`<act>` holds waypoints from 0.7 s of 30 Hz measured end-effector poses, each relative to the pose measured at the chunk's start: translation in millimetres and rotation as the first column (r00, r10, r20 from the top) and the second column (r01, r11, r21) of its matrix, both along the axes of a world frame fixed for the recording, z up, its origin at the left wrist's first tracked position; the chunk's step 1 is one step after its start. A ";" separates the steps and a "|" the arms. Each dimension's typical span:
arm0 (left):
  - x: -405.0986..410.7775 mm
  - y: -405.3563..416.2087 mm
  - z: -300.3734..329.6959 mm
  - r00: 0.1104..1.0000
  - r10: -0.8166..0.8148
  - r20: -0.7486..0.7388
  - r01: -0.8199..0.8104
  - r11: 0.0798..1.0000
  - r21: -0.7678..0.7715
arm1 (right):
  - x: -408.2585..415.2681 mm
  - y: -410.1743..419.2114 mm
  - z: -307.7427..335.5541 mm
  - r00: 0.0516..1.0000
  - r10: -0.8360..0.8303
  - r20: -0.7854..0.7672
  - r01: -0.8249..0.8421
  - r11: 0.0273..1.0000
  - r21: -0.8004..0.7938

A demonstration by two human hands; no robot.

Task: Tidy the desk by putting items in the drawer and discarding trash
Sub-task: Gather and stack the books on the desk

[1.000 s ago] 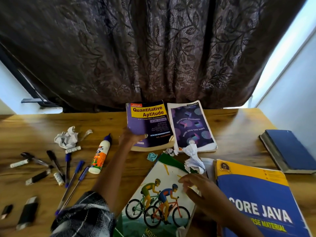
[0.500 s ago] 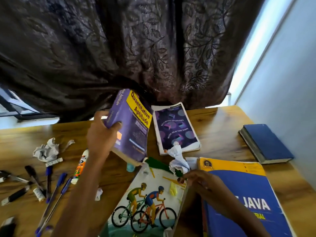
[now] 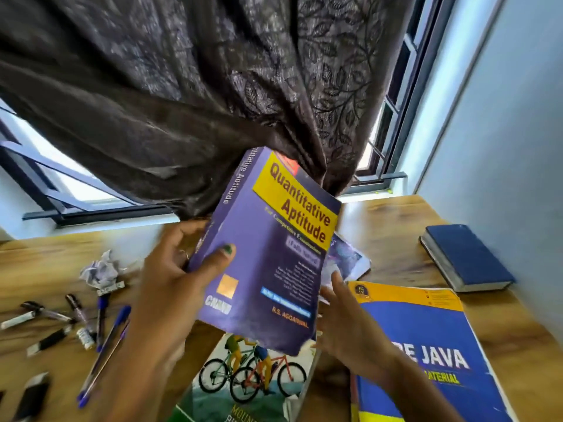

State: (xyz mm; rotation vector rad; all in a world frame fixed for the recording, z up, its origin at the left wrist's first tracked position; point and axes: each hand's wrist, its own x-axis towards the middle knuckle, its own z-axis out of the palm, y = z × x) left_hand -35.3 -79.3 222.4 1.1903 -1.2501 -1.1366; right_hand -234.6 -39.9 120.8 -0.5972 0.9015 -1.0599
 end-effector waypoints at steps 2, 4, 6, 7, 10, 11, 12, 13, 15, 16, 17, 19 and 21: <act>-7.8 15.6 -0.6 0.999 -0.015 -0.046 0.016 1.000 0.020 | 4.8 3.9 8.9 0.993 -0.062 0.102 0.061 0.998 0.010; -14.4 29.1 -7.8 0.996 -0.005 -0.087 0.011 0.998 0.058 | 4.9 8.2 8.4 0.978 -0.140 0.155 0.131 0.989 0.067; -17.7 35.9 -19.9 0.992 0.020 -0.123 -0.007 0.995 0.101 | 2.7 12.9 8.6 0.976 -0.190 0.103 0.185 0.981 0.056; -18.4 37.5 -27.0 0.989 0.039 -0.146 -0.020 0.991 0.129 | 1.0 15.2 10.7 0.977 -0.204 0.065 0.202 0.979 0.035; -18.9 40.5 -41.9 0.965 0.095 -0.243 -0.035 0.970 0.242 | -6.2 21.2 18.2 0.969 -0.242 -0.042 0.242 0.970 -0.026; -19.2 41.9 -44.1 0.958 0.102 -0.269 -0.025 0.962 0.274 | -8.0 22.0 20.1 0.966 -0.247 -0.073 0.244 0.969 -0.043; -19.1 43.7 -45.9 0.953 0.104 -0.286 -0.015 0.955 0.295 | -9.4 23.2 21.8 0.965 -0.246 -0.096 0.242 0.969 -0.052; -18.8 45.9 -47.7 0.950 0.102 -0.294 -0.007 0.952 0.307 | -10.6 24.4 22.1 0.964 -0.243 -0.107 0.238 0.970 -0.055; -19.7 50.6 -50.4 0.950 0.098 -0.296 0.001 0.948 0.318 | -13.1 28.1 23.5 0.962 -0.243 -0.123 0.238 0.970 -0.053; -21.2 52.8 -52.6 0.951 0.097 -0.295 0.005 0.945 0.326 | -15.2 30.7 24.7 0.959 -0.244 -0.141 0.239 0.970 -0.055; -24.0 55.7 -55.0 0.949 0.102 -0.297 0.006 0.940 0.340 | -18.1 33.5 25.5 0.955 -0.246 -0.164 0.239 0.969 -0.062; -31.5 60.5 -61.5 0.946 0.112 -0.304 0.010 0.927 0.374 | -25.9 40.3 27.5 0.945 -0.253 -0.205 0.243 0.967 -0.074; -41.6 64.8 -68.8 0.955 0.108 -0.275 0.013 0.915 0.403 | -35.9 48.2 28.2 0.929 -0.278 -0.243 0.268 0.961 -0.073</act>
